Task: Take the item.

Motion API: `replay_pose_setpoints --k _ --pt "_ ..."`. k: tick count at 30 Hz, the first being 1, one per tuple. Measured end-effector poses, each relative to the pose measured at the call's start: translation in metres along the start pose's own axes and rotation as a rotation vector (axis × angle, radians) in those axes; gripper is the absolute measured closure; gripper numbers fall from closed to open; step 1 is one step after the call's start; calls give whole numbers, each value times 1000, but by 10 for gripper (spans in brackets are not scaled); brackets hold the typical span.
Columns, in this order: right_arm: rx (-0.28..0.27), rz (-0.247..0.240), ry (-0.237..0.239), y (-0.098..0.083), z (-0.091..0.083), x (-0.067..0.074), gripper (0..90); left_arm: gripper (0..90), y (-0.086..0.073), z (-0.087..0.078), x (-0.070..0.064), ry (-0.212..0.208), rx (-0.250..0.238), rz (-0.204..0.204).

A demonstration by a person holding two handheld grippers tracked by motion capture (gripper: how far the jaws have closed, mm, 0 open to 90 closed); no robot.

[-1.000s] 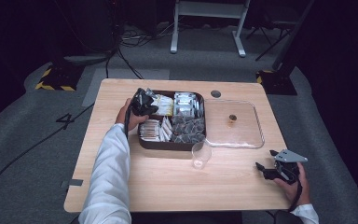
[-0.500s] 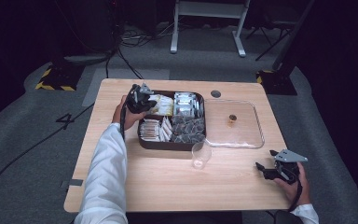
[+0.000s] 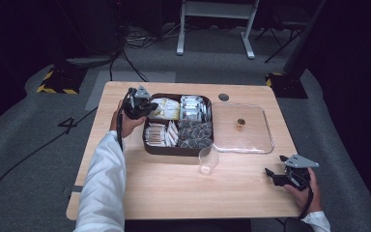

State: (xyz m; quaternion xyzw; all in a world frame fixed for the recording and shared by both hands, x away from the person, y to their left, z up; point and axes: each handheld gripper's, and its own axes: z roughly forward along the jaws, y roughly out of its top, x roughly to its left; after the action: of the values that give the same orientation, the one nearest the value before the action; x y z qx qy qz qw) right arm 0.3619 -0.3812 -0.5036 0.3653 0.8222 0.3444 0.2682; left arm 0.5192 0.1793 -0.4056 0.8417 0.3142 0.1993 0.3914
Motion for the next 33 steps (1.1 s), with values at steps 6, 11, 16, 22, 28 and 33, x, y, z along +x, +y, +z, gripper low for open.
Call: replay_pose_setpoints --k 6,11,16,22,28,33 --pt "1 3 2 0 0 0 176 900 -3 -11 0 2 -26 -4" --pt "1 4 2 0 0 0 176 900 -3 -22 -3 -3 -47 -10" --pt "1 3 2 0 0 0 176 900 -4 -30 -8 -6 -59 2" --pt "2 5 3 0 0 0 175 900 -7 -36 -13 -19 -60 -2" --pt "2 5 3 0 0 0 175 900 -7 -43 -20 -33 -81 5" --pt "2 5 2 0 0 0 175 900 -4 -49 -29 -47 -86 19"
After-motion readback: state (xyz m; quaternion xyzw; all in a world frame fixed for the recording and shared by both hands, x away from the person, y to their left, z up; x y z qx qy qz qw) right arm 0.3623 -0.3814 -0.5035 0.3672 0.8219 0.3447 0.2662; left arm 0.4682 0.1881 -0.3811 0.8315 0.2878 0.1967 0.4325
